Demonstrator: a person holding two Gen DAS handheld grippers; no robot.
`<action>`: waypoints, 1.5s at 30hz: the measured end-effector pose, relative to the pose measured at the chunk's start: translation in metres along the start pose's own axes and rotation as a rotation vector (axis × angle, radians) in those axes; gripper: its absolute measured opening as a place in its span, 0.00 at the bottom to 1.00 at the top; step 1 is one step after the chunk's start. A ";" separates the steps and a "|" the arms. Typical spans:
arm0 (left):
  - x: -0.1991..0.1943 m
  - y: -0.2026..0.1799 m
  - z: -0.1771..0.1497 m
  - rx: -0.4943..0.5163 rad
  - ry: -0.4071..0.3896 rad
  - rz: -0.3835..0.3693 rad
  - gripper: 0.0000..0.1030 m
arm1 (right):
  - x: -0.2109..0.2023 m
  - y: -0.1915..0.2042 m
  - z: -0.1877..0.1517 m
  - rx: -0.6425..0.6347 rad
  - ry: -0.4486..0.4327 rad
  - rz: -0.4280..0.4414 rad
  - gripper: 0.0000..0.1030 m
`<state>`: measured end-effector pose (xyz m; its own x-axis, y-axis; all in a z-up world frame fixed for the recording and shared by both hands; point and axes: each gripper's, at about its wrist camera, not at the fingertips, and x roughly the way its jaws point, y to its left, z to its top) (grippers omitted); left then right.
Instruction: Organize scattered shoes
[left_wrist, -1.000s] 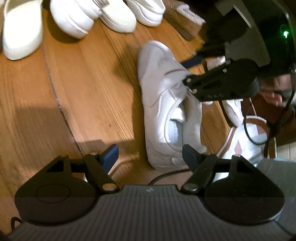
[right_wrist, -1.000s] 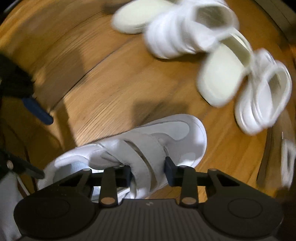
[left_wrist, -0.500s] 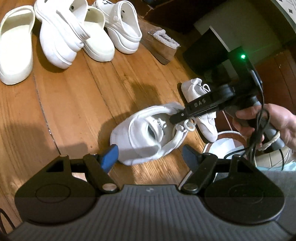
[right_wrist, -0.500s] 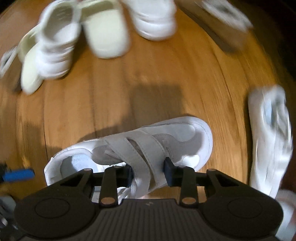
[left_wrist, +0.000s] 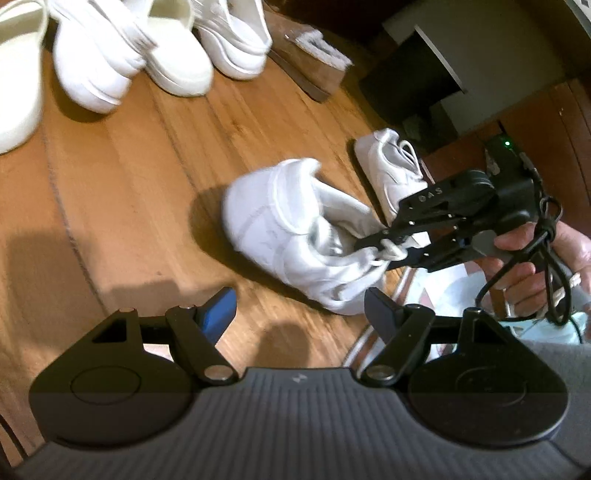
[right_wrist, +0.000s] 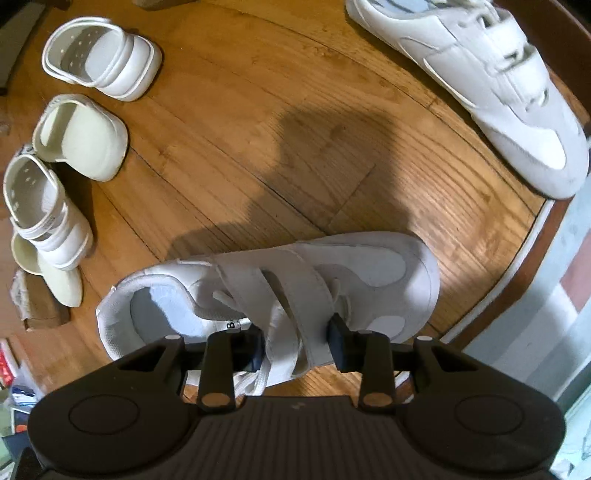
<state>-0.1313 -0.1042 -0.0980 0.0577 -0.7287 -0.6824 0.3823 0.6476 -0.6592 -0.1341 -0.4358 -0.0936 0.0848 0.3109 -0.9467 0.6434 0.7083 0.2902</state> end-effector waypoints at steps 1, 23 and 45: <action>0.003 -0.001 0.000 -0.009 0.007 -0.010 0.74 | 0.002 -0.001 -0.002 -0.011 -0.006 0.025 0.46; 0.050 0.009 -0.009 -0.522 0.003 -0.173 0.75 | 0.011 0.025 -0.126 -1.400 -0.364 -0.275 0.96; 0.046 0.036 -0.009 -0.548 0.038 -0.215 0.78 | 0.073 0.052 -0.113 -1.457 -0.304 -0.384 0.98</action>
<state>-0.1232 -0.1120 -0.1558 -0.0052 -0.8547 -0.5191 -0.1514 0.5138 -0.8444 -0.1802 -0.3043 -0.1314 0.3571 -0.0388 -0.9333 -0.6017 0.7547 -0.2616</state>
